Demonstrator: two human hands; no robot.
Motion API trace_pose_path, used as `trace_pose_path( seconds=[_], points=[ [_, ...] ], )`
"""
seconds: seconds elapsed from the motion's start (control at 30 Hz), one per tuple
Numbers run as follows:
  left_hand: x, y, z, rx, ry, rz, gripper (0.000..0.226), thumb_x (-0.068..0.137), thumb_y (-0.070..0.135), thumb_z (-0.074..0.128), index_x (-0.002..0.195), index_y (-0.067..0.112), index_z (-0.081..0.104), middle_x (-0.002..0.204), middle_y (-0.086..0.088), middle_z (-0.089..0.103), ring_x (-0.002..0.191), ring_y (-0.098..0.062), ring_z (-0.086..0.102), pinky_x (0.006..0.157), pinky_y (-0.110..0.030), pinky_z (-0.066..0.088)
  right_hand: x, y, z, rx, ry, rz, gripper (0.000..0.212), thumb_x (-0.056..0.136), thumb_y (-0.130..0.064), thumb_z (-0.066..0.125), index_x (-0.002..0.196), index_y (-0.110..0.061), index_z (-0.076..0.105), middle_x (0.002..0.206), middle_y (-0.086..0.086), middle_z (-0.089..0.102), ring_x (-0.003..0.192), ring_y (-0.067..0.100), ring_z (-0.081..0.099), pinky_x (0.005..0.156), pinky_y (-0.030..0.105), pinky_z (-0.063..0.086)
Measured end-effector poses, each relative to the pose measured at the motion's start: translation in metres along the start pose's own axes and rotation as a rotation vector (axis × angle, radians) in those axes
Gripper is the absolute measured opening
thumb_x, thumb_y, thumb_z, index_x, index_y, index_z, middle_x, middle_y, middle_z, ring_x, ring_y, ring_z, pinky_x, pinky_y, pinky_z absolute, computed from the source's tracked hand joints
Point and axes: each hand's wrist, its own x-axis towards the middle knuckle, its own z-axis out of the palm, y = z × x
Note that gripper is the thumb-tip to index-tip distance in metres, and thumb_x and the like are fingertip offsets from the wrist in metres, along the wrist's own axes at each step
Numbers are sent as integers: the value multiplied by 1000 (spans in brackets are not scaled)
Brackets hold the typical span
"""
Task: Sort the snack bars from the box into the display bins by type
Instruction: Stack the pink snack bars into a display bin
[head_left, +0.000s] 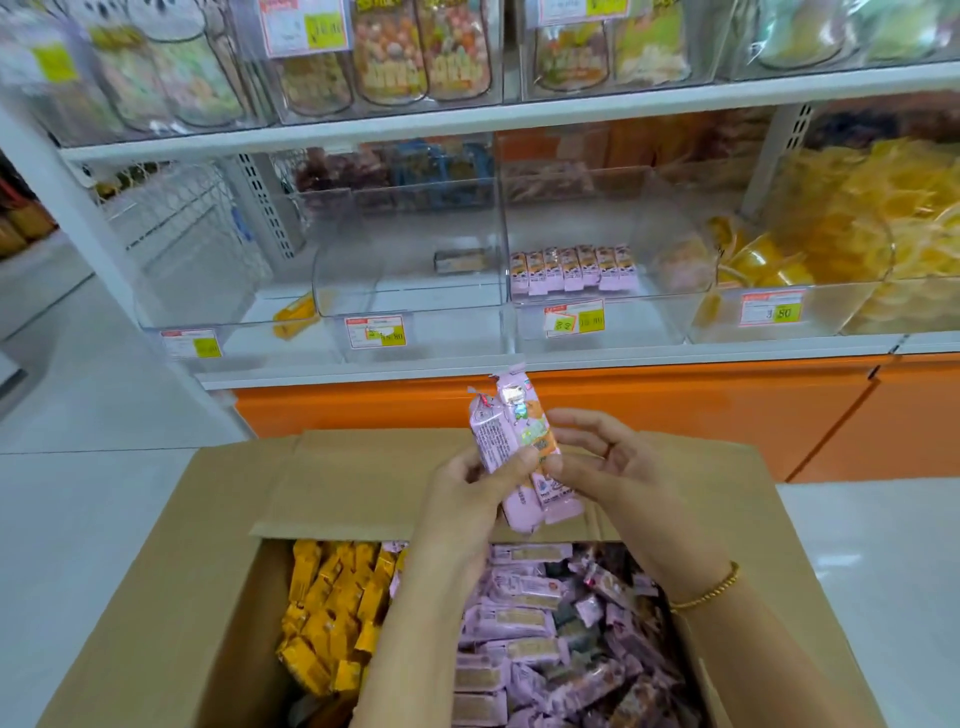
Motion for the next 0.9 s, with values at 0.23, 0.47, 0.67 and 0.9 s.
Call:
trace_pose_path(
  seconds=[0.23,0.47,0.67,0.9],
  points=[
    [6,9,-4,-43,-42,-8,33,69,20,67,97,4,69,88,-8,74,77,-16,69,76,-30,58,4,-7,-13,99,50,-18,42,75,-11,68,116,-11,62,107,10,71,92,24,69,68,27,56],
    [17,11,7,-257,-129,-20,36,75,13,60,109,4,65,98,-10,72,80,-16,69,71,-27,58,6,-10,-5,-348,76,-97,38,82,-35,68,117,-46,60,113,-12,67,101,8,64,80,24,54],
    [46,32,34,-171,-197,80,32,80,6,59,111,1,63,86,-4,72,65,-12,64,57,-22,54,32,-43,4,-1037,315,-265,54,69,-35,78,118,-24,59,95,-11,42,89,9,47,64,13,35],
    [132,83,30,614,8,393,32,87,28,67,116,14,65,115,-4,67,102,-11,61,91,-18,44,127,-108,-33,-1058,359,-106,27,73,-23,74,81,-6,55,76,7,56,70,20,49,53,30,34]
  ],
)
